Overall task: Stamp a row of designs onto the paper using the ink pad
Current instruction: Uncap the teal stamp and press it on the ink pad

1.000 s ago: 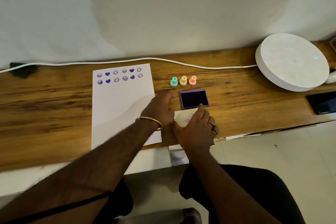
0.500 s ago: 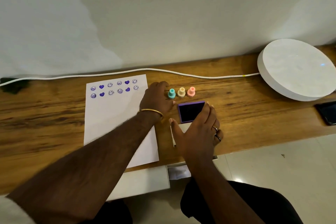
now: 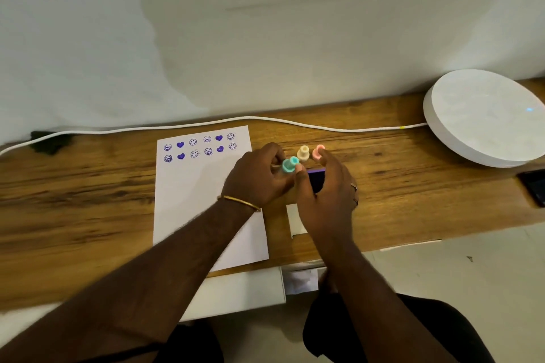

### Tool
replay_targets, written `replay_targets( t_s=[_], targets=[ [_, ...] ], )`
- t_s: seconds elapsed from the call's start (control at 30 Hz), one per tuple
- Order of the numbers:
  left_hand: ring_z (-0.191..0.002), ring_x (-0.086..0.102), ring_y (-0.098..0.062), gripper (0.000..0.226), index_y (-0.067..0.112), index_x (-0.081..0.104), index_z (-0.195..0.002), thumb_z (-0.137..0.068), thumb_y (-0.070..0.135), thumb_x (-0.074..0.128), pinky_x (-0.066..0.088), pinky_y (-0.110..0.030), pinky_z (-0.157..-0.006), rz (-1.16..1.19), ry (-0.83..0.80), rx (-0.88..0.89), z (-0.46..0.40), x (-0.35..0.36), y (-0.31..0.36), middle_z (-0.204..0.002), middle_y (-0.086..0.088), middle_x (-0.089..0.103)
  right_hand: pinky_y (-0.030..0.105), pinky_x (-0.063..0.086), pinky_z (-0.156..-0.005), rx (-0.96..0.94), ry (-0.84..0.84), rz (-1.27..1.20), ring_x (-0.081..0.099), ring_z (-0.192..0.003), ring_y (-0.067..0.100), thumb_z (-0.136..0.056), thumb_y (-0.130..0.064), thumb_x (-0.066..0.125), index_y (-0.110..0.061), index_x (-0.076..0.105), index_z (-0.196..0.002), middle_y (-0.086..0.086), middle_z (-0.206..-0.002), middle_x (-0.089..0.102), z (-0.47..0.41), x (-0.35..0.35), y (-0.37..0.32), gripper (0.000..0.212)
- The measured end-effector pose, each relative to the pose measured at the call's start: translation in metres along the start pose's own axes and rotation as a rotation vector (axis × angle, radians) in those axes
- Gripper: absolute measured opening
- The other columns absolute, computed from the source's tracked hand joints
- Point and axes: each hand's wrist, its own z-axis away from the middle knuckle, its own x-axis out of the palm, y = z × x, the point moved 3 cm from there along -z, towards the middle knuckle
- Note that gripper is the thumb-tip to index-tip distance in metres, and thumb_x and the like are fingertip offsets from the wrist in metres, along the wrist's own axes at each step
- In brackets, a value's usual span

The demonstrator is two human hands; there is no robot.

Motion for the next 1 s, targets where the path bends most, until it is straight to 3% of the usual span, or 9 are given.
replay_targets(
  t_s=[0.1, 0.17, 0.3, 0.43, 0.7, 0.9, 1.0],
  targets=[
    [-0.076, 0.065, -0.016, 0.035, 0.021, 0.059, -0.099, -0.076, 0.041, 0.076, 0.055, -0.024, -0.066, 0.004, 0.005, 0.076, 0.017, -0.013, 0.011, -0.09, 0.001, 0.07, 0.015, 0.052, -0.078, -0.032, -0.066, -0.235, 0.058, -0.103, 0.0, -0.09, -0.038, 0.065, -0.024, 0.056, -0.13, -0.013, -0.114, 0.062, -0.002, 0.0, -0.01, 0.043],
    [-0.077, 0.065, -0.016, 0.036, 0.02, 0.06, -0.101, -0.077, 0.042, 0.076, 0.056, -0.026, -0.069, -0.02, 0.016, 0.108, 0.024, -0.02, 0.015, -0.091, 0.001, 0.07, 0.006, 0.05, -0.066, -0.034, -0.124, -0.358, 0.061, -0.093, -0.007, -0.09, -0.03, 0.067, -0.024, 0.064, -0.119, -0.018, -0.103, 0.063, -0.003, 0.0, -0.014, 0.03],
    [-0.078, 0.065, -0.016, 0.033, 0.019, 0.062, -0.101, -0.076, 0.034, 0.077, 0.058, -0.028, -0.067, 0.03, 0.074, 0.104, 0.033, -0.031, 0.016, -0.092, 0.002, 0.07, 0.014, 0.055, -0.067, 0.0, -0.228, -0.521, 0.068, -0.089, 0.003, -0.088, -0.028, 0.069, -0.032, 0.067, -0.104, -0.012, -0.096, 0.071, -0.002, -0.001, -0.015, 0.016],
    [-0.082, 0.066, -0.01, 0.032, 0.023, 0.065, -0.104, -0.076, 0.029, 0.08, 0.052, -0.009, -0.065, 0.206, 0.099, 0.093, 0.035, -0.034, 0.013, -0.096, 0.011, 0.065, 0.025, 0.058, -0.069, 0.17, -0.348, -0.733, 0.071, -0.09, 0.013, -0.09, -0.026, 0.066, -0.021, 0.07, -0.107, -0.003, -0.095, 0.075, -0.003, 0.001, -0.013, 0.018],
    [-0.088, 0.067, 0.002, 0.03, 0.033, 0.069, -0.101, -0.074, 0.03, 0.081, 0.052, -0.011, -0.072, 0.448, 0.132, 0.008, 0.036, -0.027, 0.007, -0.091, 0.024, 0.068, 0.039, 0.057, -0.086, 0.382, -0.421, -0.969, 0.07, -0.102, 0.023, -0.09, -0.023, 0.064, -0.011, 0.067, -0.117, 0.007, -0.108, 0.073, -0.006, 0.008, -0.008, 0.03],
    [-0.089, 0.069, -0.004, 0.033, 0.029, 0.071, -0.102, -0.071, 0.023, 0.082, 0.054, -0.015, -0.076, 0.521, 0.113, -0.014, 0.03, -0.028, 0.008, -0.093, 0.014, 0.072, 0.033, 0.056, -0.084, 0.477, -0.425, -1.14, 0.069, -0.105, 0.024, -0.091, -0.018, 0.062, -0.007, 0.068, -0.116, 0.011, -0.11, 0.072, -0.01, 0.01, -0.006, 0.028],
    [-0.091, 0.07, -0.007, 0.035, 0.024, 0.072, -0.105, -0.072, 0.018, 0.083, 0.055, -0.02, -0.08, 0.56, 0.081, -0.025, 0.029, -0.027, 0.008, -0.097, 0.009, 0.073, 0.029, 0.057, -0.076, 0.541, -0.426, -1.223, 0.071, -0.098, 0.024, -0.092, -0.018, 0.062, -0.004, 0.067, -0.117, 0.013, -0.108, 0.073, -0.012, 0.01, -0.004, 0.029]
  ],
)
